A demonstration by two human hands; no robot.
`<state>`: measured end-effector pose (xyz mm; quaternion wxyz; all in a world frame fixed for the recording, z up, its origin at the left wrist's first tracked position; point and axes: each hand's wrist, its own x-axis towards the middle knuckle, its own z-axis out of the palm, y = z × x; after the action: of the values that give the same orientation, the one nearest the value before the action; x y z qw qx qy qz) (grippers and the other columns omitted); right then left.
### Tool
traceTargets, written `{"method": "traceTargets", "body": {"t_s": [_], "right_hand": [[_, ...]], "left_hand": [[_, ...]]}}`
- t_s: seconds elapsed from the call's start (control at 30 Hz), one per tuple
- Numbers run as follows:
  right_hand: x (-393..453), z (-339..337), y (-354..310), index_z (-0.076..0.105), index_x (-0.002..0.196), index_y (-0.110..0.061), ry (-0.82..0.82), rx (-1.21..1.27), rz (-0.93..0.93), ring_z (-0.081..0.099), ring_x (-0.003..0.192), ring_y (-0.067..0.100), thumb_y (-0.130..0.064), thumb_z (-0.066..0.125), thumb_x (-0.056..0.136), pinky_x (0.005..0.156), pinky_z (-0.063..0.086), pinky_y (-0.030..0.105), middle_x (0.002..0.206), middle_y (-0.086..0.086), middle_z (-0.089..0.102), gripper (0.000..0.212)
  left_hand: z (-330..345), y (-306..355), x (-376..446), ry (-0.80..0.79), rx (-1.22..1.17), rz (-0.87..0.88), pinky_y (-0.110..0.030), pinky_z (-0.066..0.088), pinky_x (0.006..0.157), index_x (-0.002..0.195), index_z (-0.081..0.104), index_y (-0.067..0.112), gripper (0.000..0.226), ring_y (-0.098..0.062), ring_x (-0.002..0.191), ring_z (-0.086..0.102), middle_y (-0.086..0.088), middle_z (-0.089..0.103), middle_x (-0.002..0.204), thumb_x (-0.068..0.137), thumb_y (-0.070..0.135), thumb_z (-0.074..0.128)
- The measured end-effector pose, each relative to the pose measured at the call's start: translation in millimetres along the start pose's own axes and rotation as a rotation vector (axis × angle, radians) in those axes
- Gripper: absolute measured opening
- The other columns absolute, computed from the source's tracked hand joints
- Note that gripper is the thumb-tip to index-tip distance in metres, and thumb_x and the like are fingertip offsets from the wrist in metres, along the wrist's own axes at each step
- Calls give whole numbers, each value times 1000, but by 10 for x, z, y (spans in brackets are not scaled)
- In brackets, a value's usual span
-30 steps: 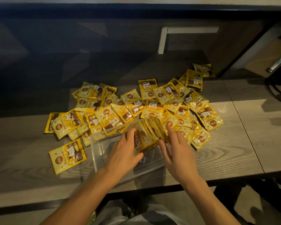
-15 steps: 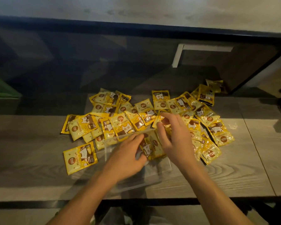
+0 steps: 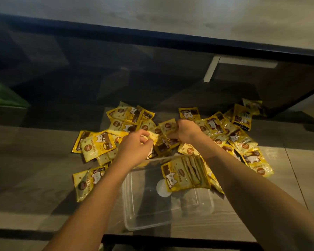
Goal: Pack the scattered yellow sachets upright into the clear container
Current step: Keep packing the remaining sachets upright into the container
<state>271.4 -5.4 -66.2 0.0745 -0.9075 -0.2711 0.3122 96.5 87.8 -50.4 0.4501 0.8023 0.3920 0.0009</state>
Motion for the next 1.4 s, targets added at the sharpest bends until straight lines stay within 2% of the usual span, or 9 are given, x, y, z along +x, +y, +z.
{"method": "traceTargets", "body": {"t_s": [0.17,0.3,0.43,0.6,0.77,0.9,1.17,1.33,1.4], "right_hand": [[144,39,-14,57,119,-14,-117,-124,56,57,103,26,-49,76,78,88,48,38,105,2,58,57],[195,52,-29,47,139,-14,-224,-53,155,49,127,32,-52,78,74,106,42,45,135,9,54,81],[191,112,11,55,129,-14,-131,-36,137,57,108,27,-50,78,74,84,45,38,118,7,60,70],[144,131,108,60,122,-15,-92,73,29,60,104,25,-48,78,75,90,51,37,113,5,64,60],[108,87,151,57,126,-11,-137,87,-15,59,104,25,-49,78,76,89,50,36,118,8,63,66],[123,74,182,40,142,-15,-167,70,-52,56,114,29,-49,80,73,89,48,37,126,9,57,87],[24,-31,203,35,142,-12,132,165,-195,58,117,29,-47,78,76,74,42,29,128,11,59,86],[-261,-296,63,25,151,-17,77,520,-245,48,132,20,-49,74,78,104,45,38,147,4,47,94],[-388,-341,-72,29,147,-21,-8,621,-271,59,119,15,-49,76,75,97,53,43,133,-1,59,90]], "left_hand": [[78,21,195,-116,93,-124,-44,50,96,137,52,18,51,-25,112,60,-4,63,129,93,41,58],[146,106,300,-107,113,-192,-44,52,91,135,51,11,57,-28,109,61,-9,65,120,91,44,62],[211,185,353,-62,55,-273,-46,54,94,140,47,7,67,-31,113,63,-13,64,125,88,41,70],[293,212,378,-60,-41,-285,-40,59,70,98,70,-1,36,-19,66,67,-5,70,75,87,34,73],[366,226,350,-18,29,-172,-45,60,80,83,63,16,9,-31,86,70,-10,71,88,90,18,67],[369,171,330,63,190,-52,-34,45,59,90,57,16,6,-26,76,60,-3,62,79,95,19,57],[233,9,210,272,-136,33,-26,42,50,102,48,22,5,-12,63,54,5,57,77,105,24,44],[40,-21,181,344,-507,-47,-26,48,66,93,56,33,17,-5,74,58,10,62,85,105,29,45],[-62,-20,156,330,-575,-23,-28,52,73,91,61,34,20,-2,79,62,10,66,89,104,31,47]]}}
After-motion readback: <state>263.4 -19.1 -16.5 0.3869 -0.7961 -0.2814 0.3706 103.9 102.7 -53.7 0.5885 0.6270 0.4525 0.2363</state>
